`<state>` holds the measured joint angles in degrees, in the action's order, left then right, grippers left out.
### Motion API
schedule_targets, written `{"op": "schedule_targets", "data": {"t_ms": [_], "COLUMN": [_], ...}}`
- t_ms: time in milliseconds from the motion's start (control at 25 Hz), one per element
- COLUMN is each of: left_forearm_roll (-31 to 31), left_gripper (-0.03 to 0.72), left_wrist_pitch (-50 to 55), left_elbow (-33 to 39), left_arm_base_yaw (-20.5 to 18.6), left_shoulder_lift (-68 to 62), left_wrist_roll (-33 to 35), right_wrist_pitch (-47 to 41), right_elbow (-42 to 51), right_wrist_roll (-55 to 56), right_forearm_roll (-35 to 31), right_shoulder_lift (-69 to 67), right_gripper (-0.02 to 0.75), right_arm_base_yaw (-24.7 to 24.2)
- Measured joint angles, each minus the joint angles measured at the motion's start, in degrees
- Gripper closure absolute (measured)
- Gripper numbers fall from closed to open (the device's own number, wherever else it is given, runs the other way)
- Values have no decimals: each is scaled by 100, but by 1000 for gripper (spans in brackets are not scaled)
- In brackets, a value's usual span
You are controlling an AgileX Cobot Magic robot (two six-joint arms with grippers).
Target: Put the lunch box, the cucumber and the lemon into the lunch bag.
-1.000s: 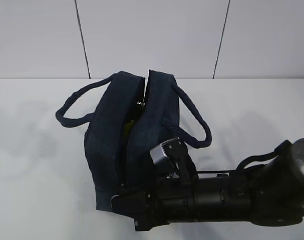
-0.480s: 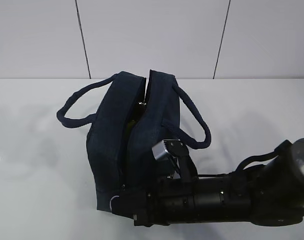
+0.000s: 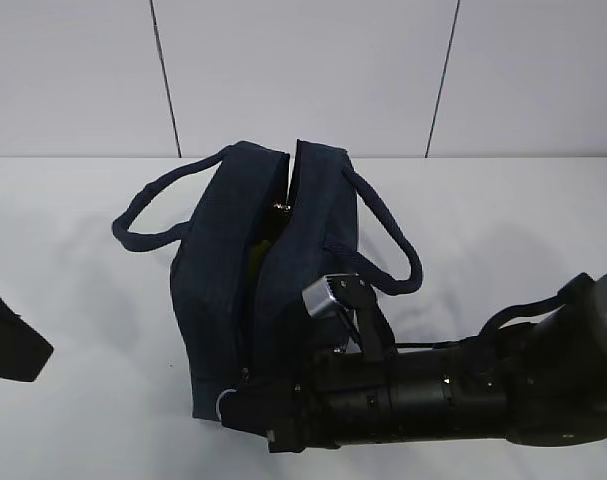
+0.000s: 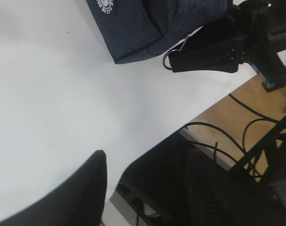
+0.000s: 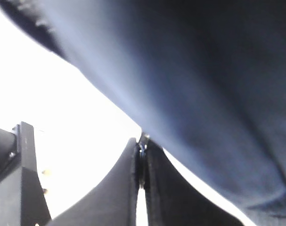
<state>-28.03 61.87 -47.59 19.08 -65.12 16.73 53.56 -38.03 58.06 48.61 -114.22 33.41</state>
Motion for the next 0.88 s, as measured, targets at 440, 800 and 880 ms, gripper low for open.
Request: {"op": "schedule_targets", "data": {"t_ms": [440, 800, 880], "left_forearm_roll": [477, 503, 503], "left_gripper": [298, 307, 307], "left_wrist_pitch": [-1217, -1522, -1560], "left_elbow": [0, 0, 0], "left_arm_base_yaw": [826, 876, 876], "left_shoulder_lift": [-907, -1489, -1513], "left_wrist_roll": [13, 188, 234], "right_wrist_pitch": [-805, -1692, -1788], "right_elbow": [0, 19, 23], "right_wrist_roll": [362, 984, 1180], "right_forearm_roll": [368, 1009, 1137], "right_shoulder_lift": [689, 1369, 1455], "right_gripper": [748, 748, 748], "right_arm_base_yaw": [0, 11, 11]}}
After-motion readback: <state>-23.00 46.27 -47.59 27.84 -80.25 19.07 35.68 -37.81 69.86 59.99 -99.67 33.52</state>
